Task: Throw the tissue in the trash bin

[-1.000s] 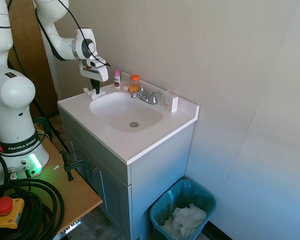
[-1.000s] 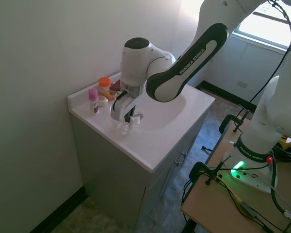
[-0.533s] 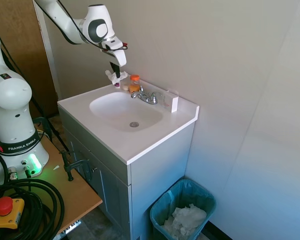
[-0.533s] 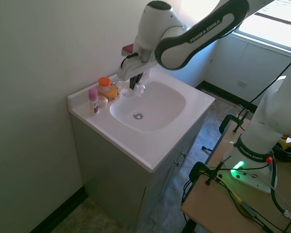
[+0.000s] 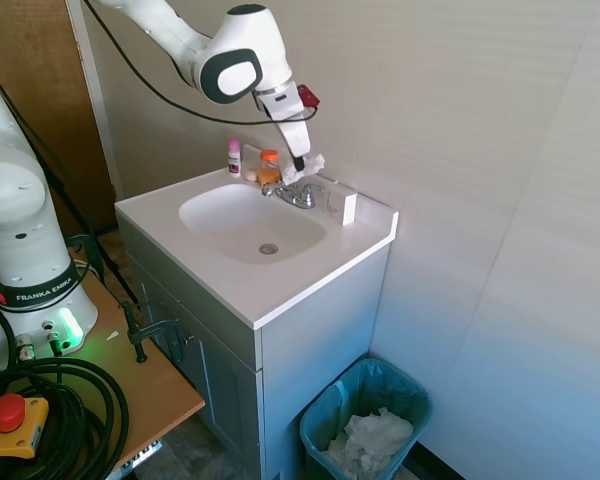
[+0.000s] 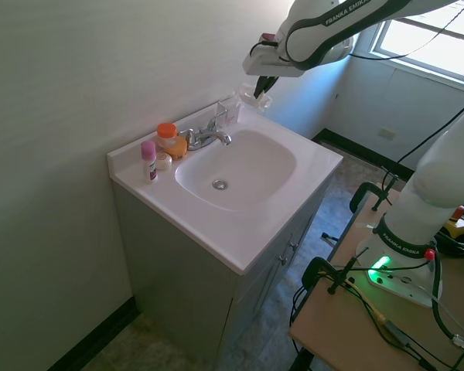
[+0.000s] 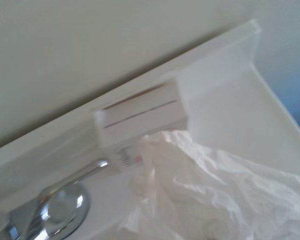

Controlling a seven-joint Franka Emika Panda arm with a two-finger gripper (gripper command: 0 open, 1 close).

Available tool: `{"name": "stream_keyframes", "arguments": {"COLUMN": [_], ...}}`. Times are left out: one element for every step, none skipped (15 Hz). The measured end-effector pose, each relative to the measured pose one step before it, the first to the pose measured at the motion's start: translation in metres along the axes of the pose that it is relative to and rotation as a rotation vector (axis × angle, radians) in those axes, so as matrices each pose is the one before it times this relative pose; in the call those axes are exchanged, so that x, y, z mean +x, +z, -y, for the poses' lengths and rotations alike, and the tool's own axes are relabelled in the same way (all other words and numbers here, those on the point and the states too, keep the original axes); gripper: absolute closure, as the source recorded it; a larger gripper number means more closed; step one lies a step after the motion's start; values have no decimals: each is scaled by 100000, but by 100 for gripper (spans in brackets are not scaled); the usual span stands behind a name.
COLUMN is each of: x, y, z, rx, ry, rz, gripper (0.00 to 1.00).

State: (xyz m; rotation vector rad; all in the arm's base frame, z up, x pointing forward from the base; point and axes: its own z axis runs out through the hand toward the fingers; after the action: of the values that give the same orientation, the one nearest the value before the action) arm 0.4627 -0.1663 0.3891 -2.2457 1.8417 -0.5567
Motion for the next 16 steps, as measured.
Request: {"name": "stream_keyframes", "arguments": {"x": [2494,2467,2495,2253,2117,2101,1865,1778,1580,1371,1195,962,734,554,277,175], "y": [474,589,929,1195,1425,1586,1554,1641,1611,1533,1561,1519,1473,1372,1346,1401], "z": [-859,-672,-416,-394,-325,-164,37,133,57,40,-56,-152,-53,-79,-140,-108], "rx": [-160,-563,-569,-1018,-1144,-1192,-1268,-1419,-1718,-1561,-1848,-1916,-1949,-1599,-1314,-1122], "ry": [4347,4243,3821,3483,3762,3074,2806,2918,2616,1785,1471,1695,1370,1131,1019,901], "rz": [-667,-798,-557,-459,-209,196,177,-135,-365,-641,-356,510,1038,848,1062,1112], "gripper": [100,100,100,100,100,100,100,100,100,100,100,100,100,100,100,100]}}
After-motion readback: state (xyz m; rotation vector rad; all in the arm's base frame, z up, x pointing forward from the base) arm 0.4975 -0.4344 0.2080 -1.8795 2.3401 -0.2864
